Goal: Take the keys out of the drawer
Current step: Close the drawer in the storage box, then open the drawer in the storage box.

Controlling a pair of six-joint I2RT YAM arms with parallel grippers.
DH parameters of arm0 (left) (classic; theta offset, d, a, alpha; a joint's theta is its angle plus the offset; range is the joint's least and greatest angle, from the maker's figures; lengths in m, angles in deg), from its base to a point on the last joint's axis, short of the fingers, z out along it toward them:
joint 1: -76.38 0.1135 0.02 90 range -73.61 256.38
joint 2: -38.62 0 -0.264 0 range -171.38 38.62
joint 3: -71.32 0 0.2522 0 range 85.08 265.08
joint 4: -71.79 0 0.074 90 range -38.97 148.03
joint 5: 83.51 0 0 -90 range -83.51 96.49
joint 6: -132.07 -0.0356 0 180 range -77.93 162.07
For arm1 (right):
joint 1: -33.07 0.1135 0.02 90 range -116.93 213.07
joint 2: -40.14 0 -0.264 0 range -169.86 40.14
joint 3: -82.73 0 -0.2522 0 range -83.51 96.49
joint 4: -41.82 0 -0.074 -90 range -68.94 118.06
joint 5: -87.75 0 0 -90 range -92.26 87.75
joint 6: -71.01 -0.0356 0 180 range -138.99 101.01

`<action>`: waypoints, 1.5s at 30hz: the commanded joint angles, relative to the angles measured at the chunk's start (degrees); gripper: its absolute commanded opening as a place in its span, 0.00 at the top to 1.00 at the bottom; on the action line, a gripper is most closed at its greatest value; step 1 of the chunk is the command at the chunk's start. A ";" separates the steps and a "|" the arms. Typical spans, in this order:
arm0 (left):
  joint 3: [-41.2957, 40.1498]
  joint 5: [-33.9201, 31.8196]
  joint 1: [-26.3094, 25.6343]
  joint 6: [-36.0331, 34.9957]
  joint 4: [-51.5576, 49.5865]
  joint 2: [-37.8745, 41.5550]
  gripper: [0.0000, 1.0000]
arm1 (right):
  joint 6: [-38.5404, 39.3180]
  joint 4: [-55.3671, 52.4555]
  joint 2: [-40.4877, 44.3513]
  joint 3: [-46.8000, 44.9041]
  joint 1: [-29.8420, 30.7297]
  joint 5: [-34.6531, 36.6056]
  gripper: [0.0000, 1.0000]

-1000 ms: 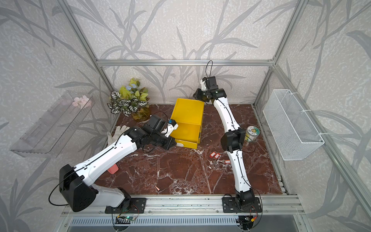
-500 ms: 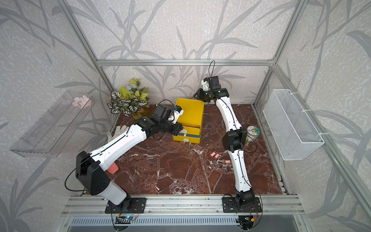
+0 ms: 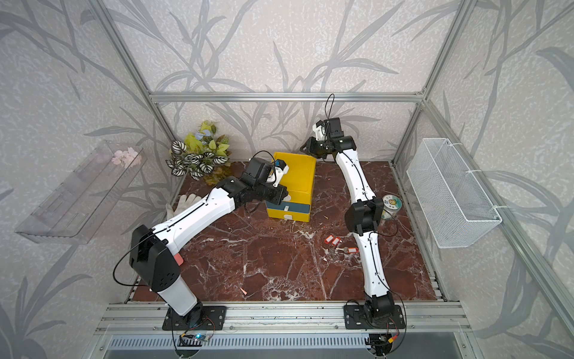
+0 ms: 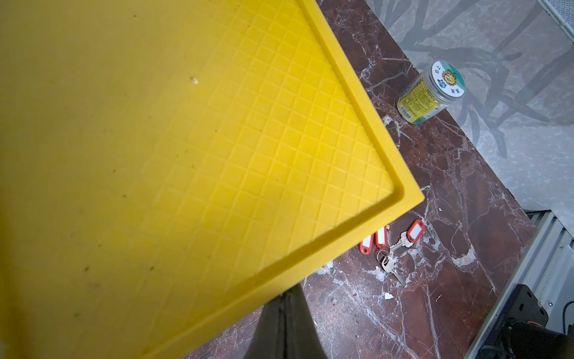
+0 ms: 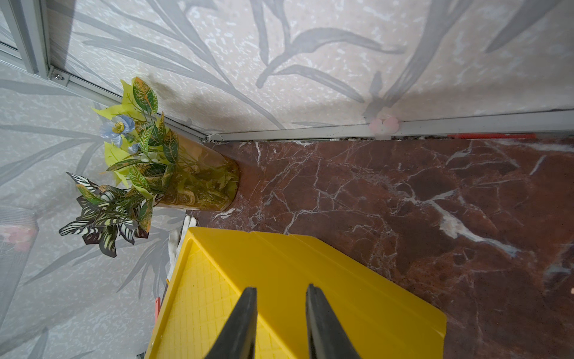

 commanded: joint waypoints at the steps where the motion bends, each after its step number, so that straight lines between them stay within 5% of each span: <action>1: 2.61 -4.44 0.29 0.18 0.80 -0.42 0.90 | -0.22 -6.58 0.84 -0.97 0.11 -0.01 0.69; 5: -2.43 -2.99 -0.22 -1.12 0.48 5.73 0.72 | -0.42 -6.52 0.97 0.43 -0.06 0.58 0.69; 11: -16.00 -7.43 -2.11 1.94 7.56 16.49 0.61 | 0.28 -6.41 1.91 1.11 -0.05 2.00 0.67; 20: -22.44 3.66 -1.95 10.44 16.29 12.29 0.63 | 5.74 -7.55 6.41 3.06 0.99 5.59 0.64; 29: -23.38 0.91 -0.59 17.36 16.78 9.77 0.65 | 12.51 -12.96 9.54 4.83 6.03 13.69 0.64; 38: -30.11 2.74 1.38 26.96 24.14 9.97 0.65 | 17.23 -17.34 15.37 -4.87 12.33 23.05 0.66; 45: -36.85 0.97 1.35 34.78 34.07 10.51 0.65 | 19.64 -9.00 23.71 -21.26 15.69 30.06 0.70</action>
